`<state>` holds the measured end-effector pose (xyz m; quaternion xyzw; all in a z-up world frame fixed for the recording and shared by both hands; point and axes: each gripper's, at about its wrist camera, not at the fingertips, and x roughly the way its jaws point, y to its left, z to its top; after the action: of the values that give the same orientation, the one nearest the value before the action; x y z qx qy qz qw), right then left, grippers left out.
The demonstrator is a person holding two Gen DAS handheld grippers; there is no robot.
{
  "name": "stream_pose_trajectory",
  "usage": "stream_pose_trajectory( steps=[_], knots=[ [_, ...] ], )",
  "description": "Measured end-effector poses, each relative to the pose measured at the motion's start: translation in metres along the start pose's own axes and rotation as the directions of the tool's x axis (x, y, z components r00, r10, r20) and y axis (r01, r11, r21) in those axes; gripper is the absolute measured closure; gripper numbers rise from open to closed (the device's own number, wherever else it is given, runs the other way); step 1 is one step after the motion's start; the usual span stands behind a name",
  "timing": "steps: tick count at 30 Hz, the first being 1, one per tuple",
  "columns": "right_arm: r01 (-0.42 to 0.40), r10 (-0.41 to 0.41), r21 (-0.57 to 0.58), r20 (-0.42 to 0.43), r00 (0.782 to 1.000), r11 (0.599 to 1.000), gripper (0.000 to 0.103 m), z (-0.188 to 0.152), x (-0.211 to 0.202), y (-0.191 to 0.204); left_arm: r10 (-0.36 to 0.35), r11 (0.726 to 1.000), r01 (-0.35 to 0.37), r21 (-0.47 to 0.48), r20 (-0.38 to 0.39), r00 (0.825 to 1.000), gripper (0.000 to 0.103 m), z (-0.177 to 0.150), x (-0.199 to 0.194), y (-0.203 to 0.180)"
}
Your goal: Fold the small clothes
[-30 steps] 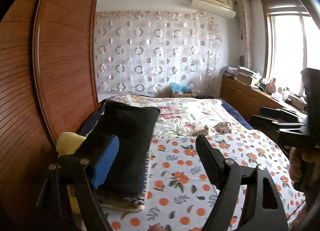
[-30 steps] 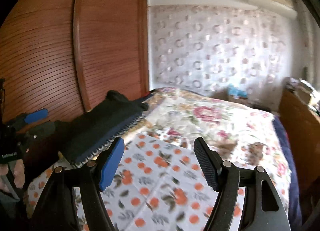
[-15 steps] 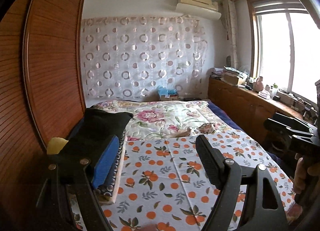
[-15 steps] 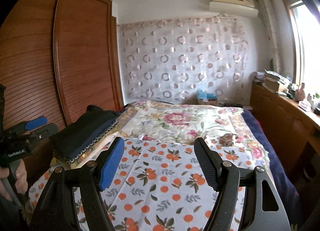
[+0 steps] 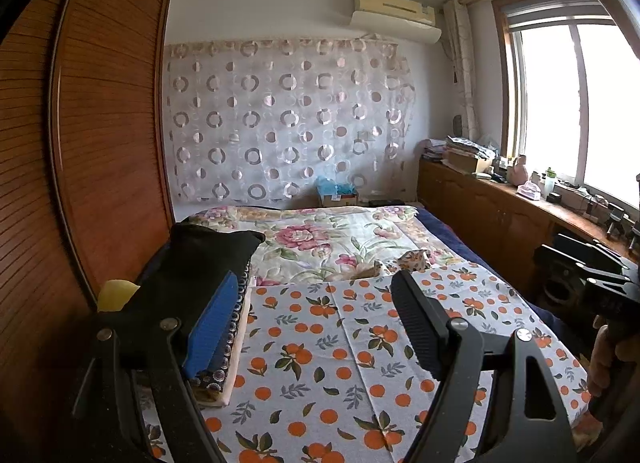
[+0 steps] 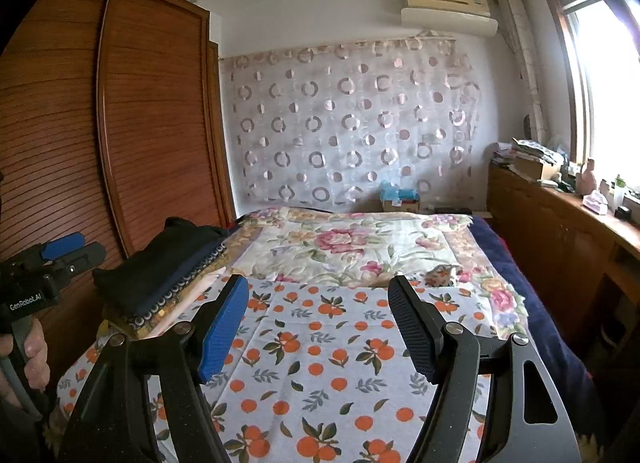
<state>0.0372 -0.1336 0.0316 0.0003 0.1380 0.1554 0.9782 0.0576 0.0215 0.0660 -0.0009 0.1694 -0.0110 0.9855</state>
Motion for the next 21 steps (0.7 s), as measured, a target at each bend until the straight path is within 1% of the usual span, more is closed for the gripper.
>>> stream_pose_trajectory(
  steps=[6,21],
  knots=[
    [0.0,0.0,0.003,-0.003,1.0,1.0,0.029,-0.005,-0.002,-0.009,0.003,1.0,-0.003,0.0,-0.002,1.0,0.023,0.001,-0.001,0.0],
    [-0.008,0.008,0.003,-0.004,1.0,1.0,0.029,-0.002,-0.009,-0.028,0.001,1.0,-0.001,-0.002,-0.001,1.0,0.023,0.001,-0.001,0.0]
  ],
)
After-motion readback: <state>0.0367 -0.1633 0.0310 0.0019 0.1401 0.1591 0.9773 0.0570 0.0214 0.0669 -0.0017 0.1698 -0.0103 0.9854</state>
